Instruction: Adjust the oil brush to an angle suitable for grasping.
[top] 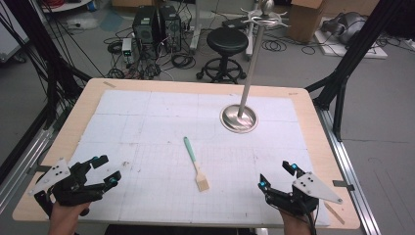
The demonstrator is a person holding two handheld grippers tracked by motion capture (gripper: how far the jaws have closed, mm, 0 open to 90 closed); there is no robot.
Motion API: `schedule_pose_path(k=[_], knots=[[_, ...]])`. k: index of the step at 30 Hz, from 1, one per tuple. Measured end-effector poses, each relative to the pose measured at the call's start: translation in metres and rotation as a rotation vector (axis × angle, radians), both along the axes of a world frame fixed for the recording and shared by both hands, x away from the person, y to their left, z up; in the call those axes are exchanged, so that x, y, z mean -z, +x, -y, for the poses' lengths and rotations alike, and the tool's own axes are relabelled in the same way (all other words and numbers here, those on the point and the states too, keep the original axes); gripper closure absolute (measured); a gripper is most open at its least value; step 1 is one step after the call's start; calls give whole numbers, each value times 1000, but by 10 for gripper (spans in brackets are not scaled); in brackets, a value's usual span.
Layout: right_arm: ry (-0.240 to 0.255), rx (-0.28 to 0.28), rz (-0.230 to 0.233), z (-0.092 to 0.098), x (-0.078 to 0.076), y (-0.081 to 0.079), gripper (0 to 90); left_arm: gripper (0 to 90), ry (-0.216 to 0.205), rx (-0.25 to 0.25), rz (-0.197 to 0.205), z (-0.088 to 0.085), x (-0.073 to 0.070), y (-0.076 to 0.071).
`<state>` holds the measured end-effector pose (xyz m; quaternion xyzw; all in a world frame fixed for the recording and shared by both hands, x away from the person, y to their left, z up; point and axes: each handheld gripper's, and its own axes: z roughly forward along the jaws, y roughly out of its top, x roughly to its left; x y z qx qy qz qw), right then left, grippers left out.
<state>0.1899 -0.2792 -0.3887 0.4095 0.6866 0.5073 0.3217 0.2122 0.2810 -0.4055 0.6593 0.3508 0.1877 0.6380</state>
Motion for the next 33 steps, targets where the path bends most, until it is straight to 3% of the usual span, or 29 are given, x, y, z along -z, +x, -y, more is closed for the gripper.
schedule_pose_path(k=[12,20,23,25,28,30,31,32,33], knots=[[5,-21,-18,-6,3,4,163,210,-5,-11,-10,-1,2,1],[-7,-97,-43,-39,6,16,164,212,4,-3,-17,1,3,2],[7,-155,-71,-63,11,26,177,213,7,0,-21,1,4,2],[6,-188,-95,-76,15,31,251,214,6,-3,-25,1,4,3],[1,-240,-118,-97,20,39,449,215,8,-4,-26,0,5,3],[51,-257,-145,-110,25,44,574,216,5,-8,-26,-1,5,2],[51,-257,-145,-110,25,44,574,216,5,-8,-26,-1,5,2],[58,-269,-154,-114,28,46,643,216,5,-9,-27,-1,5,2],[20,-308,-182,-129,34,52,766,217,3,-10,-29,-2,5,2]])
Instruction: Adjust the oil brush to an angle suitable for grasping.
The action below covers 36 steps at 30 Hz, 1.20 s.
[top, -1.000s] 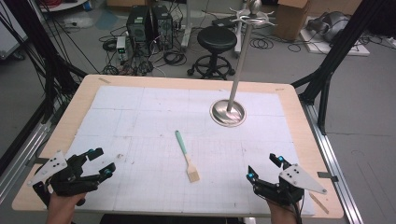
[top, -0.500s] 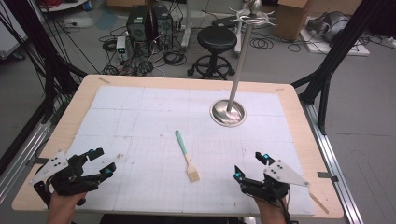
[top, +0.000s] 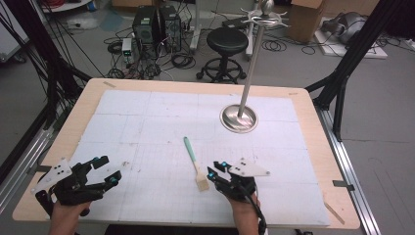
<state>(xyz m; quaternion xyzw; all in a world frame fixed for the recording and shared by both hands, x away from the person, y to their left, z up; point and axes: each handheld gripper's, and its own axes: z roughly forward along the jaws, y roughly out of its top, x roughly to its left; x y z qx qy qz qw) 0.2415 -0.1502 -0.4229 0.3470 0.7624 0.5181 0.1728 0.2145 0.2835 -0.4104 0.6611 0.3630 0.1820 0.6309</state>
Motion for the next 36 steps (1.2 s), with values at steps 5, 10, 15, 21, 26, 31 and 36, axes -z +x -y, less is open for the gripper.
schedule_pose_path(k=[5,10,15,21,26,31,36], knots=[[-104,-82,-46,-28,9,7,895,218,3,3,-8,0,1,1],[-177,-134,-113,-47,19,13,895,221,15,13,-8,3,1,1],[-237,-154,-157,-56,27,16,895,222,15,14,-12,2,1,2],[-252,-156,-159,-53,26,17,895,223,10,12,-13,2,1,1],[-269,-143,-163,-48,24,17,895,223,6,11,-13,1,1,1],[-281,-110,-179,-31,22,16,895,223,3,9,-16,0,1,1],[-299,-77,-187,-15,21,14,895,223,4,8,-16,0,1,1]])
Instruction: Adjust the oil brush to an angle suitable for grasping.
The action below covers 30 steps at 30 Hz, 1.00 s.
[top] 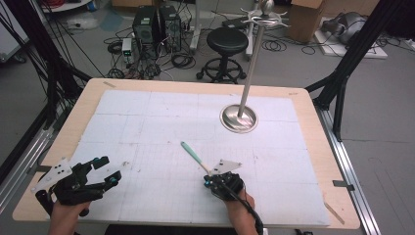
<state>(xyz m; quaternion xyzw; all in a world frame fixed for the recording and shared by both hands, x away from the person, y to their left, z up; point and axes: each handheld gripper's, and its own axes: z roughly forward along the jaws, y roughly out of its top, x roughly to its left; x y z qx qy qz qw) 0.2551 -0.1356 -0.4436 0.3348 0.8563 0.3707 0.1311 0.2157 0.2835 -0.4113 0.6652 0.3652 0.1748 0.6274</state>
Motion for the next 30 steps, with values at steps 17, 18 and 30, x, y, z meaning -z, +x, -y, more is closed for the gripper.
schedule_pose_path(k=[17,18,30], knots=[[26,133,-19,39,-10,14,895,224,-2,3,-2,-1,0,1],[38,125,-9,37,-13,16,895,224,-1,5,-2,-1,0,1],[43,75,28,14,-17,45,825,225,-3,7,-3,-1,0,1]])
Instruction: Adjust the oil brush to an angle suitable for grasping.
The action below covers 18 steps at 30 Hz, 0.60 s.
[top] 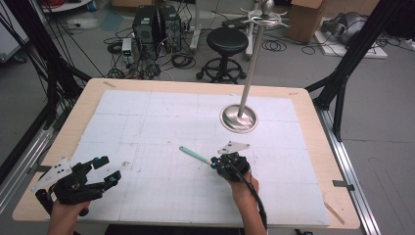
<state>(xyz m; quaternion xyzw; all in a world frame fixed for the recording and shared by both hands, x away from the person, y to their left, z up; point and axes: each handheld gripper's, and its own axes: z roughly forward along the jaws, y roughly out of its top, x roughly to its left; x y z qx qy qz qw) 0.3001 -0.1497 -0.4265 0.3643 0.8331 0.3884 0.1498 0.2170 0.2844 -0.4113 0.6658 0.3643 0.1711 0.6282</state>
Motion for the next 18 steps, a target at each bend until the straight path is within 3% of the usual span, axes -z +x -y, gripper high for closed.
schedule_pose_path(k=[1,2,3,5,6,8,9,10,12,13,18], knots=[[16,-4,3,1,-1,1,766,225,0,0,0,0,0,0],[16,-4,3,1,-1,1,766,225,-1,1,2,0,0,0],[49,9,8,4,-2,1,612,225,-1,2,2,0,0,0],[59,5,14,5,-3,0,563,225,-1,2,2,0,0,0],[77,11,37,8,-6,-2,456,225,1,1,0,0,0,0],[101,5,59,10,-8,-3,353,225,-3,-3,0,-1,0,0],[101,5,59,10,-8,-3,353,225,-3,-3,0,-1,0,0],[128,-9,78,14,-11,-6,287,225,-7,-6,2,-2,0,0],[135,-13,83,15,-12,-6,265,224,-9,-9,1,-3,0,0],[142,-22,93,19,-13,-8,212,224,-11,-13,1,-4,1,0],[160,-50,84,24,-15,-10,184,225,-13,-20,-2,-6,2,0]])
